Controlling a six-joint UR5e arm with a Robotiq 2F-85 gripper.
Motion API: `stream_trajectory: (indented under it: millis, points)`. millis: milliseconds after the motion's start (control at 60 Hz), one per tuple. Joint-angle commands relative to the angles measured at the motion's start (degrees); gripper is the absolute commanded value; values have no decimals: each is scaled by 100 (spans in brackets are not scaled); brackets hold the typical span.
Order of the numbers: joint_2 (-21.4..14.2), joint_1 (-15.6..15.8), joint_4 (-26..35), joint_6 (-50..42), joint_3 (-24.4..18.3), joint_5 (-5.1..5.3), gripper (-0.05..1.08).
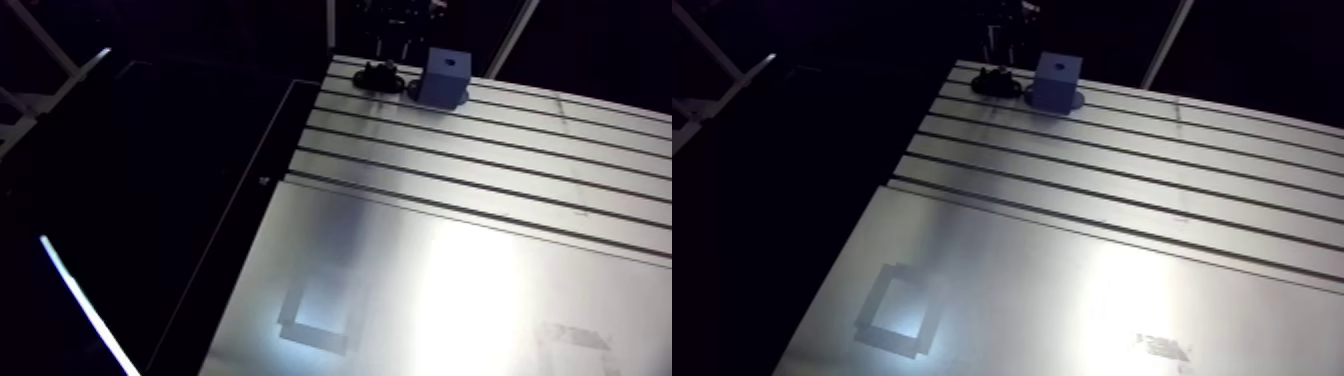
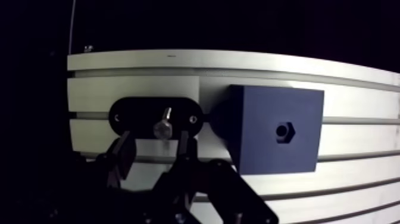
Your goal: Pick up the M10 bolt and insert it into the hex recess until seated.
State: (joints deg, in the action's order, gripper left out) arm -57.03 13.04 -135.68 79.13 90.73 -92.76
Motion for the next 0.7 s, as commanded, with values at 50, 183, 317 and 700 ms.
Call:
stream_trajectory:
  millis: [50,183,317,700]
  points:
    - [82,6,-16,1,-8,-1,50]
    - [117,6,-25,1,-8,7,50]
    - [170,6,-33,0,-8,8,50]
    - [240,7,-140,10,-16,-1,51]
